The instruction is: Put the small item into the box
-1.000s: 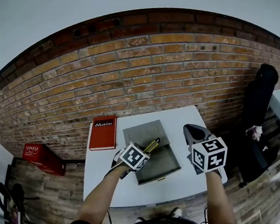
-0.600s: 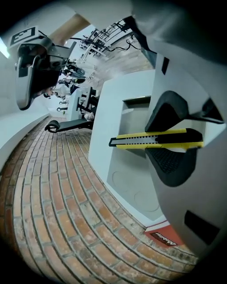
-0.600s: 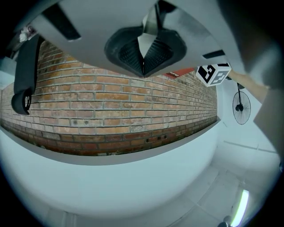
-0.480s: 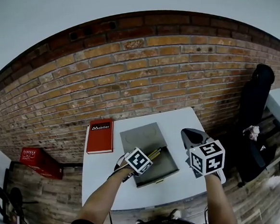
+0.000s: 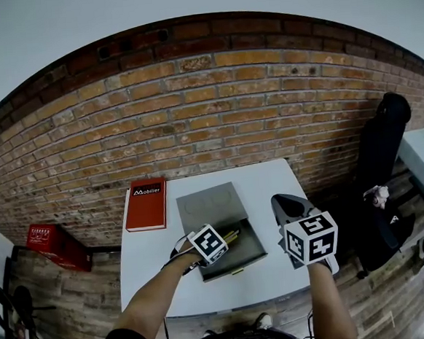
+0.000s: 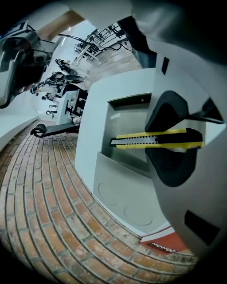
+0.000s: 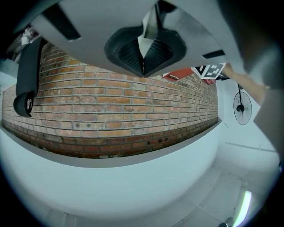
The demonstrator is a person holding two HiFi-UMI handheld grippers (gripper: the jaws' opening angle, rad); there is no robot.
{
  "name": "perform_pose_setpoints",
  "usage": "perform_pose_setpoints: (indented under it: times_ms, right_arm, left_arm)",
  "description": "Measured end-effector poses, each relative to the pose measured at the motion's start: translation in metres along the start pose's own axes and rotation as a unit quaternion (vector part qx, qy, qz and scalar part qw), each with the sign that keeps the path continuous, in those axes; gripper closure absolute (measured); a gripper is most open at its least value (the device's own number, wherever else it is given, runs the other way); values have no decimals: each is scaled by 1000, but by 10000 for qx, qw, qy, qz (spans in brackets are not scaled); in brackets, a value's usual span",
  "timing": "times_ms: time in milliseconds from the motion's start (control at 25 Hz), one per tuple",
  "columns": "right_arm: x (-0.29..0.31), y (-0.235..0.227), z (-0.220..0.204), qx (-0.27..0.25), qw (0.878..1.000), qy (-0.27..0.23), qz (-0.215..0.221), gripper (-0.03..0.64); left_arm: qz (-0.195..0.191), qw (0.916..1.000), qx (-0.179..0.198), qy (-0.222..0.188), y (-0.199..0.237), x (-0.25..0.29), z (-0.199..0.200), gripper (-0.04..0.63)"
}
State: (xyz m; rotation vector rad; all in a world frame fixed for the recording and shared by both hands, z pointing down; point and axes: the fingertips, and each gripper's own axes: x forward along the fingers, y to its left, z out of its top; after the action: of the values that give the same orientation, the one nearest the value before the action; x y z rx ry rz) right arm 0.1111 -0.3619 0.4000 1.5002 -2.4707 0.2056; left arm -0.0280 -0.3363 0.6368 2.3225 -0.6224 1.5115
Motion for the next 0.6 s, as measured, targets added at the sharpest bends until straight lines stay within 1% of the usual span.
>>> perform_pose_setpoints:
  times_ms: [280,440,600]
  right_arm:
    - [-2,-2,-7,42,10000,46,-15,597]
    - [-3,-4,-9,41,10000,65,-61,597]
    - [-5,-9,-11,83,9999,67,-114,597]
  left_arm:
    - [-117,9995,42,278,-5,15,-6,465]
    - [-31,9992,185,356,0,20,-9,465]
    - [-68,9986,175,487,0,25,-16,465]
